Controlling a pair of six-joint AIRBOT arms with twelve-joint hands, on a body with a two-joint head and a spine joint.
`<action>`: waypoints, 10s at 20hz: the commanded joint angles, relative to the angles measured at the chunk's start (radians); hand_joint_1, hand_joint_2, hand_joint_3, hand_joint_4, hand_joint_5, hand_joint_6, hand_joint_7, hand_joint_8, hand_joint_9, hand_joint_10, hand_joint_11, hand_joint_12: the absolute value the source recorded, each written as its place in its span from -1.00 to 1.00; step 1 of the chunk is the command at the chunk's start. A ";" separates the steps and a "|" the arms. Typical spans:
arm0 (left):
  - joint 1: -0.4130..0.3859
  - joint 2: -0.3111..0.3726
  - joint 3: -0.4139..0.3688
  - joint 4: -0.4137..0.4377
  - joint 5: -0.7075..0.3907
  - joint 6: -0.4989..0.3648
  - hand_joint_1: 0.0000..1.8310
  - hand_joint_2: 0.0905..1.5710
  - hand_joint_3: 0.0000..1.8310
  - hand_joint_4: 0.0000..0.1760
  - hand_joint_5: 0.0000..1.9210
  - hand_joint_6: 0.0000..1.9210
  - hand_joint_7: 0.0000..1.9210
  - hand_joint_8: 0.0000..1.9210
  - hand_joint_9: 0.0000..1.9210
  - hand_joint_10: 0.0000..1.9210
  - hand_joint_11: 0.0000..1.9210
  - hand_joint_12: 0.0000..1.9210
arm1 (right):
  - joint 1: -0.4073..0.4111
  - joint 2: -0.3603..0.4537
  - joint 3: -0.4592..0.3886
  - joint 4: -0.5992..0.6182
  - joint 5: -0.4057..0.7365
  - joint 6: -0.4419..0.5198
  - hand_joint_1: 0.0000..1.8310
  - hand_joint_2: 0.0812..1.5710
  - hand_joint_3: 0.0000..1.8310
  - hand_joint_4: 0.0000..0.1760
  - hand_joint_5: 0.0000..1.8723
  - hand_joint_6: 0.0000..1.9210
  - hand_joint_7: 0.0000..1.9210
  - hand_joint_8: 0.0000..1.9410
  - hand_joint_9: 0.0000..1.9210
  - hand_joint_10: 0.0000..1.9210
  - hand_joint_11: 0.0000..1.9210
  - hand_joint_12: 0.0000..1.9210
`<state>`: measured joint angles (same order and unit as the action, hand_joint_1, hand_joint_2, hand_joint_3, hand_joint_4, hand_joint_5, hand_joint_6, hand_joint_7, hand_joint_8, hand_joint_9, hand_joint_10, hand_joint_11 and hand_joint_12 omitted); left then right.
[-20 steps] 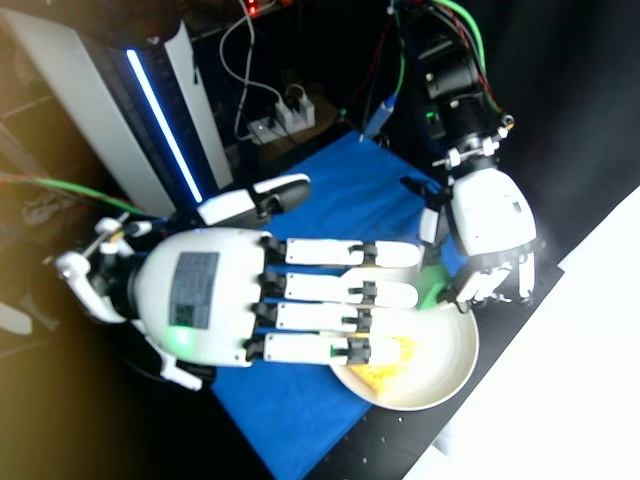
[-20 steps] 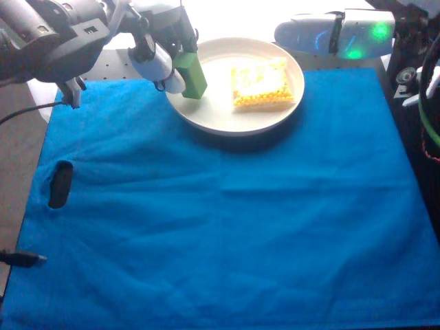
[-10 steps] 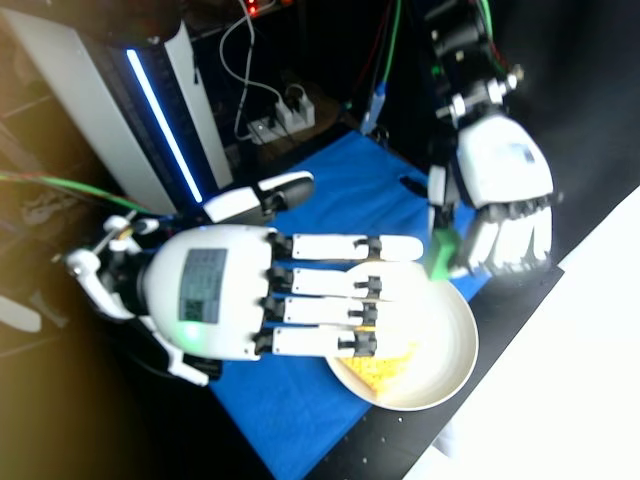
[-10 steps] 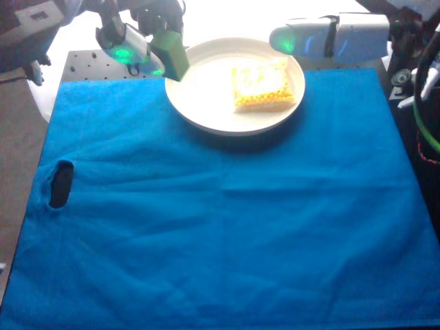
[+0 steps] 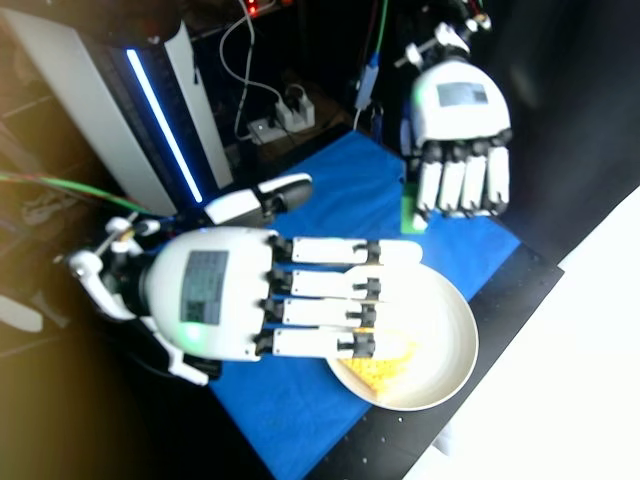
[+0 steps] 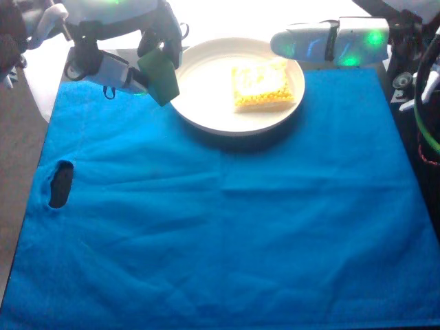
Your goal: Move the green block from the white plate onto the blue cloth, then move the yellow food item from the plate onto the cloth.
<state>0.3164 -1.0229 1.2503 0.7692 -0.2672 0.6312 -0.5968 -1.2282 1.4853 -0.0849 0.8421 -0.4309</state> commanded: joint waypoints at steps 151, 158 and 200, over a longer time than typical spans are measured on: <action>0.123 0.051 0.077 -0.381 -0.251 -0.011 -0.49 -0.08 -1.00 0.10 -0.89 -1.00 -0.73 -1.00 -0.71 -1.00 -0.76 -0.96 | 0.117 0.063 -0.072 -0.566 0.056 0.005 0.30 0.30 -1.00 -1.00 0.22 -0.28 0.04 0.37 -0.02 0.77 -0.07 1.00; 0.138 0.056 0.077 -0.381 -0.266 -0.038 -0.47 -0.08 -1.00 0.10 -0.89 -0.99 -0.75 -0.99 -0.71 -0.99 -0.75 -0.95 | 0.001 0.080 -0.132 -0.585 0.084 0.005 0.39 0.30 -1.00 -1.00 0.24 -0.52 0.18 0.02 0.07 0.49 -0.05 0.90; 0.321 0.224 -0.163 -0.619 -1.036 0.082 -0.43 0.25 -0.99 -0.31 -1.00 -1.00 -0.92 -1.00 -0.98 -1.00 -0.93 -0.97 | -0.038 0.158 -0.141 0.048 0.579 0.005 -0.40 -0.01 -1.00 0.59 -1.00 -1.00 -0.99 -1.00 -0.95 -0.99 -0.99 -0.72</action>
<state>0.6472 -0.8021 1.0851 0.1856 -1.1721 0.7181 -0.6445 -1.0729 1.3407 -0.0822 1.2968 -0.4286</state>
